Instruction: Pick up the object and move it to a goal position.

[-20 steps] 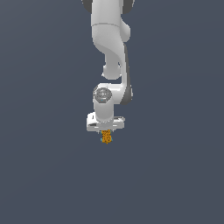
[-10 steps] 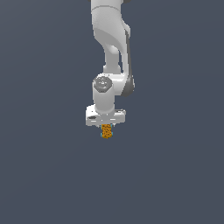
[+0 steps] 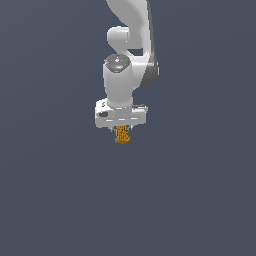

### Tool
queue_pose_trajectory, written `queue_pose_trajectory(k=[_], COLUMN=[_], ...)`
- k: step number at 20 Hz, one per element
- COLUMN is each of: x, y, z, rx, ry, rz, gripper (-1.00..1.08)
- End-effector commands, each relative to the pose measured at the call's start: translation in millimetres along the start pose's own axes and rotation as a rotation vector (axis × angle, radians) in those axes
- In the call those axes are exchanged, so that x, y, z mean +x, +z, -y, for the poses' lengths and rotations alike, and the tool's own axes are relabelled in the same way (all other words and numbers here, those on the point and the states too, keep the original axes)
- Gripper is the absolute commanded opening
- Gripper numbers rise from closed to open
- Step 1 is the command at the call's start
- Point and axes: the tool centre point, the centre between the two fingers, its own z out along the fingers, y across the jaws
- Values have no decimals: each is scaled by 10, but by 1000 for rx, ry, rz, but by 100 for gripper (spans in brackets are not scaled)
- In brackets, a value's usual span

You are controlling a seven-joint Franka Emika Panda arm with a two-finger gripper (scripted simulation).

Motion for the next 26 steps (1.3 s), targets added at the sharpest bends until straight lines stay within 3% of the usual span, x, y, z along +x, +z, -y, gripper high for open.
queue_pose_trajectory(k=[1,17,26], x=[-49,-309,-374], y=[-291,-2064,-2704], z=[20,137,176], rx=[0,0,0], ry=[0,0,0], rz=[-1,-1,-1], gripper=[-100,-100,-100])
